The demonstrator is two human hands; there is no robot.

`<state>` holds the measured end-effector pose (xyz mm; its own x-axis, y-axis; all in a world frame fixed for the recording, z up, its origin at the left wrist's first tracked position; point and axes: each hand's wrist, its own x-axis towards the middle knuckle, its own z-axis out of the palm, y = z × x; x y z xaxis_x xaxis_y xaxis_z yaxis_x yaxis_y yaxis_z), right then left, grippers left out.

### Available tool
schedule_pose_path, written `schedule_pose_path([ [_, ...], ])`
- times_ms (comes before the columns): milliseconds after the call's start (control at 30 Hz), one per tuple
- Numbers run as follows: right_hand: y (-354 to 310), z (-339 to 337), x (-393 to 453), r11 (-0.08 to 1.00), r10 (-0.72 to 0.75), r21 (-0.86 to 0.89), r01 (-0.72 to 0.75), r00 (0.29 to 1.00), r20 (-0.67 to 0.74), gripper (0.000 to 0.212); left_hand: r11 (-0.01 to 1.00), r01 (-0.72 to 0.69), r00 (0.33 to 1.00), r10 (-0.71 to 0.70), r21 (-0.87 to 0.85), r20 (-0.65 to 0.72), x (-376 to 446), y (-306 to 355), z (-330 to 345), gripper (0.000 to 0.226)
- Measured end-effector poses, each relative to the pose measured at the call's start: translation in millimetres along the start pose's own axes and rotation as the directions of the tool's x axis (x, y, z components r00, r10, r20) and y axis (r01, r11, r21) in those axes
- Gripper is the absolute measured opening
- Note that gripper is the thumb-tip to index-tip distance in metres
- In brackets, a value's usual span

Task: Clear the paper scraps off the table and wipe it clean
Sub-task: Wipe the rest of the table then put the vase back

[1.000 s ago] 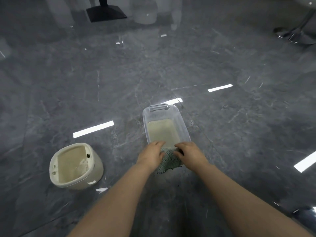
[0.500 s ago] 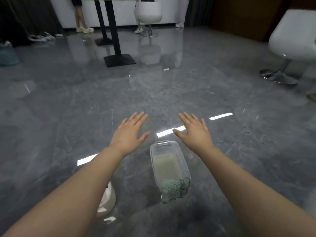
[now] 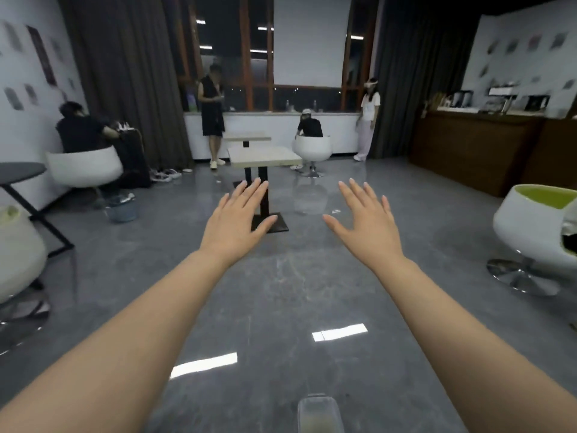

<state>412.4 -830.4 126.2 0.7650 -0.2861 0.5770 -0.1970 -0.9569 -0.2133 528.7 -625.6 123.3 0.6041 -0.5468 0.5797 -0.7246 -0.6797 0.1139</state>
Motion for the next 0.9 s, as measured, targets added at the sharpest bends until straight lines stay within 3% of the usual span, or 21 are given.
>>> schedule_pose_path([
  [200, -67.5, -161.6, 76.2, 0.989, -0.116, 0.075, 0.124, 0.987, -0.110, 0.069, 0.994, 0.062, 0.991, -0.052, 0.087, -0.120, 55.5, 24.8, -189.1, 0.064],
  [400, -126.6, -272.2, 105.2, 0.951, -0.249, 0.139, 0.276, 0.951, -0.186, 0.070, 0.975, 0.133, 0.970, -0.090, 0.179, -0.227, 49.2, 57.1, -322.9, 0.064],
  [600, -176.7, -322.3, 86.4, 0.879, -0.379, 0.228, 0.419, 0.904, -0.200, 0.070, 0.930, 0.267, 0.935, -0.187, 0.251, -0.302, -2.0, 74.6, -403.1, 0.062],
  [900, -285.2, -338.8, 8.2, 0.746, -0.537, 0.350, 0.567, 0.822, -0.189, 0.070, 0.820, 0.443, 0.883, -0.329, 0.363, -0.335, -134.8, 61.2, -498.2, 0.063],
])
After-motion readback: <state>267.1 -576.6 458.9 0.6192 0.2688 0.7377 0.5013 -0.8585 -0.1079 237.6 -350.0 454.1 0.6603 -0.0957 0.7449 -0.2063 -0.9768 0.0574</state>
